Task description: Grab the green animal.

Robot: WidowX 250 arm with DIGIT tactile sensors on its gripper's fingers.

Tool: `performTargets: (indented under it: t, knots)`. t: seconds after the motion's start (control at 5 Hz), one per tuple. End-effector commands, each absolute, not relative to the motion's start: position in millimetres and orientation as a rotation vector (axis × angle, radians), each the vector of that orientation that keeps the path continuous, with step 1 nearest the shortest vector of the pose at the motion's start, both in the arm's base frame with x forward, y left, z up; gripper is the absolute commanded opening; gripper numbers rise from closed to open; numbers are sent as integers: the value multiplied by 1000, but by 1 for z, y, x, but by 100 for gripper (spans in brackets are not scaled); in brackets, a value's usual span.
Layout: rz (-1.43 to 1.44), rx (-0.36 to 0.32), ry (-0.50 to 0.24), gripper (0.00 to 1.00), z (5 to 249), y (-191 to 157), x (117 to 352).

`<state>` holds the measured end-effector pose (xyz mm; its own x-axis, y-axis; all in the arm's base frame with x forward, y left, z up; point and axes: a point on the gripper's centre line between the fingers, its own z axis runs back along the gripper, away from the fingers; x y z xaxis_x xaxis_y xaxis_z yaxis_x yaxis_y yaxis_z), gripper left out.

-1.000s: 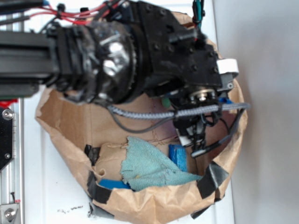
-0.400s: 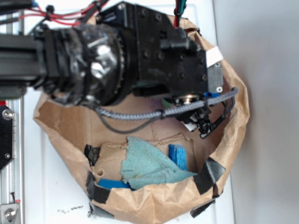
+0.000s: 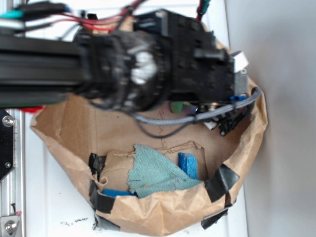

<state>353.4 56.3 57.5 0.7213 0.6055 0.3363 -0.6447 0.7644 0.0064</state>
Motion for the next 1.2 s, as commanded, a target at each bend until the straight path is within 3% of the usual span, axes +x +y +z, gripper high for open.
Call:
performTargets:
  t: [0.0,0.2,0.4,0.6,0.8,1.0]
  knots:
    - [548,141,-393,100,57,49,333]
    - [521,179,-382,0,49,49,314]
    - [493,161,-401,0,54,50,297]
    - [458,151,-414,0,58,62,265]
    - [446,134,-415,0,64,52,288]
    - [453,89,-403,0,80,23,338]
